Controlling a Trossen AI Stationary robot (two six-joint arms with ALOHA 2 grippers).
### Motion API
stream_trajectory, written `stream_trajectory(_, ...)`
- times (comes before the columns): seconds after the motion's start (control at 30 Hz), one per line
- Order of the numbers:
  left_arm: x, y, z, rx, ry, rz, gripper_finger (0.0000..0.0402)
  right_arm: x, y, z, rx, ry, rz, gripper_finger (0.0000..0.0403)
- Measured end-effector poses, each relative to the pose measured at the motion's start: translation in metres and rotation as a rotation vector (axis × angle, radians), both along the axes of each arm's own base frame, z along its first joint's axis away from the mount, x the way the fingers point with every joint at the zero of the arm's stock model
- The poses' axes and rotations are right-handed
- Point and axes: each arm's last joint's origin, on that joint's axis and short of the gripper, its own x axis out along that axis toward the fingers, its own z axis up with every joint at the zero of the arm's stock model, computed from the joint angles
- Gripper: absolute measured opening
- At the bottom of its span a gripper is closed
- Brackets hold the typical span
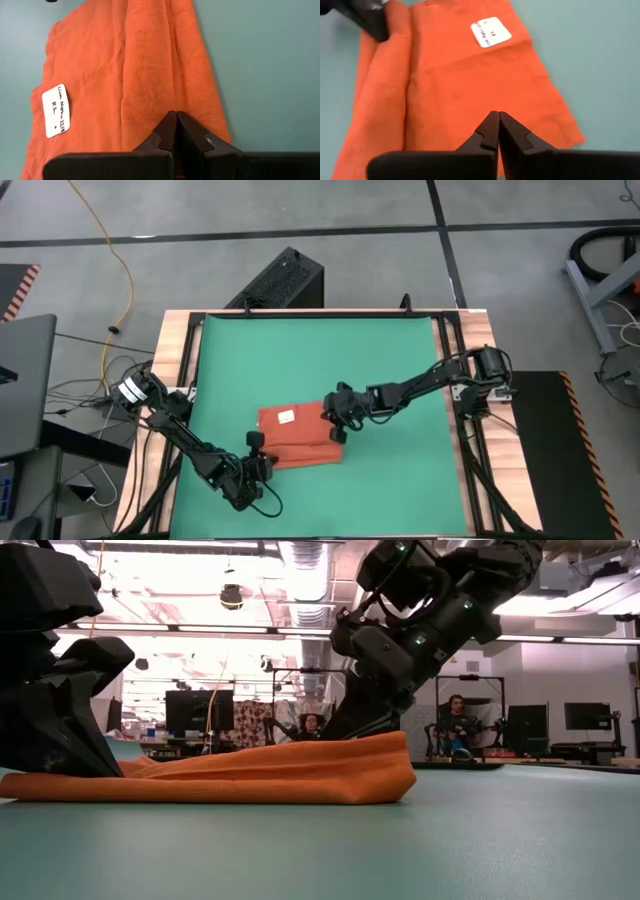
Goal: Roll towel into tight, uniform cylinder
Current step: Roll the orange table napkin
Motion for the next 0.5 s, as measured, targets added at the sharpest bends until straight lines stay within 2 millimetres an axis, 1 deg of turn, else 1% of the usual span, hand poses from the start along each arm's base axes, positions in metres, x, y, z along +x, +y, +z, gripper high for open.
stream_trajectory(0.13,0.0,0.0,0.0,0.009,-0.003,-0.001,0.0,0.002,-0.001,0.002,-0.039,-0.026,0.016,0.0008)
stream_trajectory(0.27,0.0,0.0,0.0,0.011,-0.003,-0.001,0.0,0.005,-0.009,0.003,-0.062,-0.056,0.007,0.0008)
stream_trajectory(0.33,0.0,0.0,0.0,0.011,-0.003,-0.001,0.0,0.009,-0.014,-0.002,-0.064,-0.066,-0.005,0.0008)
stream_trajectory(0.43,0.0,0.0,0.0,0.009,-0.004,0.001,0.0,0.014,-0.017,-0.018,-0.067,-0.042,-0.013,0.0008)
stream_trajectory(0.5,0.0,0.0,0.0,0.005,-0.008,0.002,0.0,0.013,-0.017,-0.021,-0.068,-0.023,-0.012,0.0008)
